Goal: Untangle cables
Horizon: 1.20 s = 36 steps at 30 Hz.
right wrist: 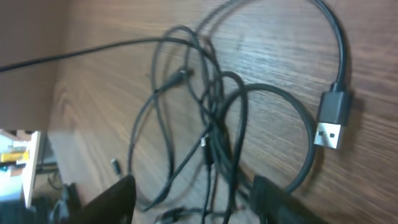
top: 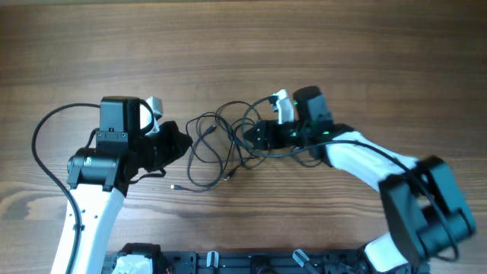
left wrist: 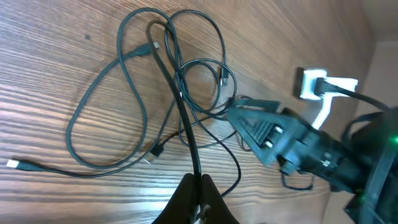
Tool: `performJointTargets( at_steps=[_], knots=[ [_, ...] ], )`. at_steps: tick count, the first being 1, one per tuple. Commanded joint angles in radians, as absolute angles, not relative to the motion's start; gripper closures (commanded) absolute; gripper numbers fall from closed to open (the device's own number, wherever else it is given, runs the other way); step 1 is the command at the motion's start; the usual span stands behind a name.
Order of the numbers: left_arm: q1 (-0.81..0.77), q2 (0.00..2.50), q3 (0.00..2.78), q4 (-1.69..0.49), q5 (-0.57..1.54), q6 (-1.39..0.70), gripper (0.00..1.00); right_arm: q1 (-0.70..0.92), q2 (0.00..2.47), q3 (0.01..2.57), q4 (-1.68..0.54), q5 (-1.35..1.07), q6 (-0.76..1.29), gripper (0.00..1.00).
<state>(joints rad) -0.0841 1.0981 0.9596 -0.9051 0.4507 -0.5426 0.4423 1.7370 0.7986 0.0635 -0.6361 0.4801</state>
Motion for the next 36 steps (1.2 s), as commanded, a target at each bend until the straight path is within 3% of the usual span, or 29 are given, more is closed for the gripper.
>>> performJointTargets(
  at_steps=[1,6,13,17,19,24,30,36],
  knots=[
    [-0.086,1.100,0.969,-0.902,0.413,-0.524,0.96,0.478,1.824,0.796,0.117,-0.596,0.606,0.70],
    [-0.088,1.102,0.961,-0.914,0.410,-0.524,0.96,0.467,1.827,0.799,0.204,-0.687,0.602,0.96],
    [-0.087,1.119,0.869,-0.911,0.339,-0.540,0.96,0.279,1.701,0.823,0.284,-0.936,0.604,0.95],
    [-0.064,1.178,0.818,-0.941,0.023,-0.776,0.96,0.062,1.496,0.825,0.234,-0.970,0.627,0.95],
    [-0.021,1.206,0.818,-0.929,-0.020,-0.804,0.96,-0.041,1.409,0.825,0.178,-0.966,0.616,0.95],
    [0.193,1.238,0.818,-0.882,-0.016,-0.800,0.96,-0.362,1.212,0.825,-0.136,-0.823,0.494,0.95],
    [0.490,1.238,0.818,-0.868,0.068,-0.681,0.96,-0.720,1.148,0.825,-0.421,-0.638,0.444,0.95],
    [0.650,1.238,0.818,-0.868,0.251,-0.647,0.96,-0.813,1.149,0.825,-0.458,-0.636,0.452,0.95]
  ],
)
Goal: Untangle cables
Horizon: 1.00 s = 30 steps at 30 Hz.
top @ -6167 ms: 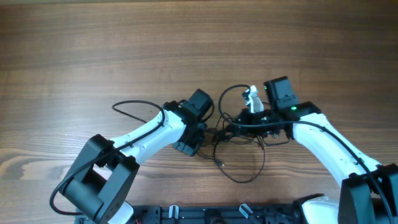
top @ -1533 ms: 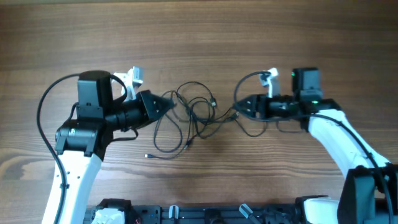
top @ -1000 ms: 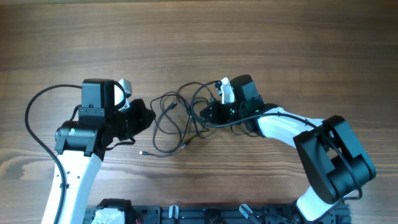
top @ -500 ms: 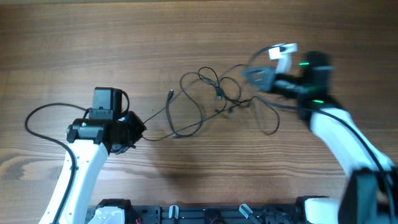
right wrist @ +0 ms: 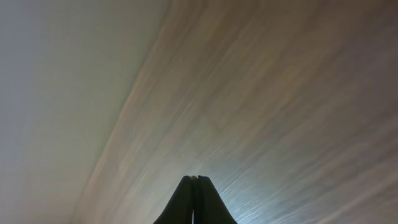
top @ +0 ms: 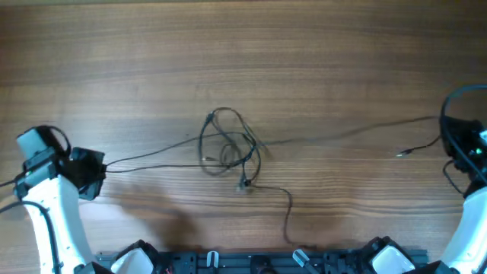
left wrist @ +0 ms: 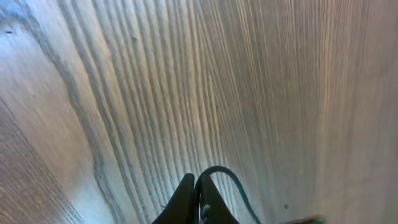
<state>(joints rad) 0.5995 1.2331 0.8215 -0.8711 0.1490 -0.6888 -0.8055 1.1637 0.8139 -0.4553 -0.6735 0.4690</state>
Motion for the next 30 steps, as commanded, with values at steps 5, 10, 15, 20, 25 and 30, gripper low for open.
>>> performJointTargets(
  at_steps=[5,10,15,20,25,30],
  knots=[
    [0.649,1.238,0.818,-0.868,0.368,-0.647,0.96,-0.801,1.150,0.825,-0.501,-0.668,0.442,0.95],
    [0.592,1.238,0.818,-0.867,0.389,-0.647,0.96,-0.691,1.152,0.824,-0.595,-0.671,0.310,0.13],
    [0.529,1.238,0.818,-0.851,0.389,-0.647,0.96,-0.516,1.166,0.823,-0.677,-0.629,0.318,0.00],
    [0.480,1.238,0.818,-0.845,0.389,-0.648,0.96,-0.297,1.185,0.792,-0.685,-0.624,0.419,0.00],
    [0.420,1.238,0.818,-0.845,0.389,-0.648,0.96,-0.101,1.246,0.770,-0.643,-0.625,0.687,0.15],
    [0.378,1.238,0.818,-0.844,0.389,-0.654,0.96,0.094,1.361,0.770,-0.577,-0.599,0.876,0.19]
  ],
)
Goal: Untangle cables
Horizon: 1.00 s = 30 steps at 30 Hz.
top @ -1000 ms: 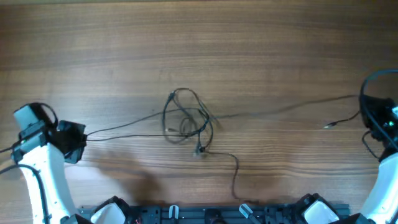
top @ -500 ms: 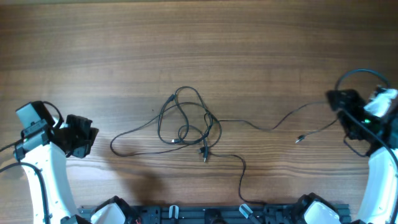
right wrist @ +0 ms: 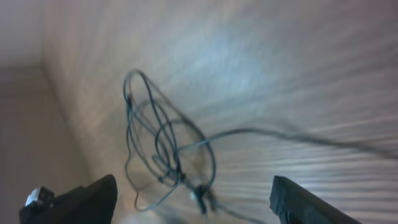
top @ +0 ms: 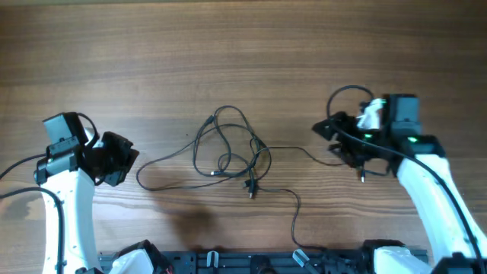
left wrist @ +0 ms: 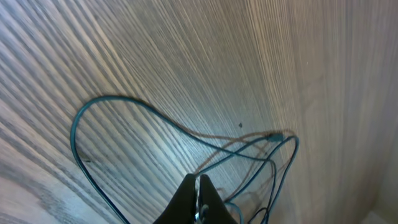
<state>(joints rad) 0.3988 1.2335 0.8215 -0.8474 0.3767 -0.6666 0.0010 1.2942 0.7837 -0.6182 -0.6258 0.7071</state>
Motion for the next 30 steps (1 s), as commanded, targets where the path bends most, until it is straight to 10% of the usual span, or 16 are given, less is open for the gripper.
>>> performJointTargets(
  at_steps=[1,9,14,22,30],
  knots=[
    [0.373,1.238,0.818,-0.844,0.389,-0.662,0.96,0.135,1.390,0.770,-0.548,-0.588,0.913,0.20],
    [0.323,1.238,0.818,-0.842,0.390,-0.662,0.96,0.406,1.655,0.770,-0.236,-0.553,1.203,0.28],
    [0.244,1.238,0.818,-0.842,0.397,-0.662,0.96,0.435,1.728,0.770,-0.136,-0.463,1.202,0.96],
    [0.031,1.238,0.818,-0.819,0.432,-0.662,0.87,0.357,1.636,0.786,-0.113,-0.583,0.947,0.96],
    [-0.231,1.239,0.818,-0.558,0.450,-0.732,0.39,0.353,1.398,0.787,-0.124,-0.720,0.571,0.95]
  ],
)
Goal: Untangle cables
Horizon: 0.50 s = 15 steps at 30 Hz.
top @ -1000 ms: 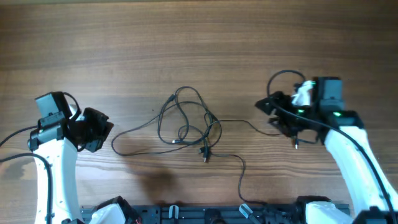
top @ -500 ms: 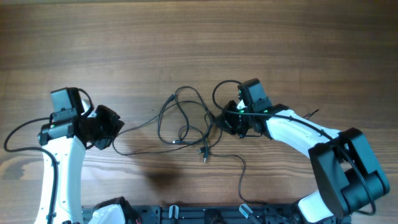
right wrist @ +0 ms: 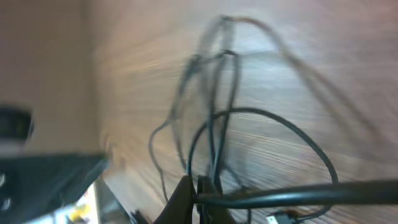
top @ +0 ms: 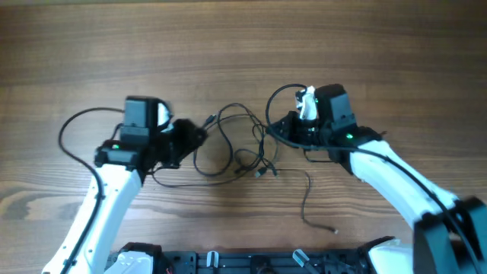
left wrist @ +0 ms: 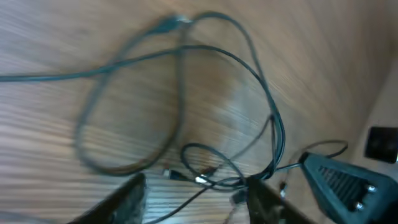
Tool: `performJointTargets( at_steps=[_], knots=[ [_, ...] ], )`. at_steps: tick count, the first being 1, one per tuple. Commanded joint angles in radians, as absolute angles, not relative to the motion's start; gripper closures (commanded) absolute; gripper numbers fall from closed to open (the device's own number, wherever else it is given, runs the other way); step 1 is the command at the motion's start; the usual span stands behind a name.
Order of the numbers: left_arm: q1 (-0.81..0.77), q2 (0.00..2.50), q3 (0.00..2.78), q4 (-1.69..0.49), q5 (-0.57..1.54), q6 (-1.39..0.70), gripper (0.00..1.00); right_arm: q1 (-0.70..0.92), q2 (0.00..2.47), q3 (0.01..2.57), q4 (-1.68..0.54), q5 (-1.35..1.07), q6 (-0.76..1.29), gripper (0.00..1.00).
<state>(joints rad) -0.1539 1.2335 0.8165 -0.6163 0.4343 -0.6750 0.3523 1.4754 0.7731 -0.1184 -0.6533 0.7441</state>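
A knot of thin black cables (top: 232, 144) lies mid-table, blurred in the wrist views (left wrist: 205, 124) (right wrist: 214, 106). My left gripper (top: 194, 138) sits at its left edge, open (left wrist: 199, 202), with a few strands lying between its fingers (left wrist: 132, 199). Its right edge is where my right gripper (top: 275, 131) sits, shut (right wrist: 196, 190) on one dark strand that runs off to the right. One loose tail (top: 307, 199) trails toward the front and ends in a small plug (top: 329, 227).
The wooden table (top: 243, 46) stretches on all sides. A black rail (top: 251, 262) runs along the front edge. The left arm's own lead (top: 68, 129) loops out to the left. In the left wrist view the right gripper's body (left wrist: 345, 180) shows close by.
My left gripper was shut on a cable well left of the knot; it is now open right at the knot. My right gripper was open to the right; it is now shut on a strand.
First both grippers sat at the knot, left shut on a strand, right open. Then both were shut, far apart at the table's ends, a cable stretched between. Later the right stood open, nearer the knot. Now both are back at it.
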Motion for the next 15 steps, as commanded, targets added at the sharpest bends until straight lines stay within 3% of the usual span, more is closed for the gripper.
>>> performJointTargets(
  at_steps=[1,5,9,12,15],
  knots=[
    [-0.254,1.239,0.818,-0.537,0.450,-0.814,0.37,0.353,1.383,0.787,-0.125,-0.724,0.559,0.95],
    [-0.299,1.240,0.818,-0.506,0.449,-1.005,0.37,0.353,1.361,0.787,-0.120,-0.785,0.506,0.96],
    [-0.326,1.240,0.818,-0.465,0.475,-1.114,0.52,0.356,1.361,0.787,-0.121,-0.868,0.445,0.95],
    [-0.340,1.243,0.818,-0.452,0.475,-1.114,0.48,0.356,1.361,0.787,-0.108,-0.912,0.445,0.96],
    [-0.363,1.274,0.818,-0.443,0.475,-1.107,0.31,0.356,1.361,0.787,-0.075,-0.991,0.447,0.96]
  ],
)
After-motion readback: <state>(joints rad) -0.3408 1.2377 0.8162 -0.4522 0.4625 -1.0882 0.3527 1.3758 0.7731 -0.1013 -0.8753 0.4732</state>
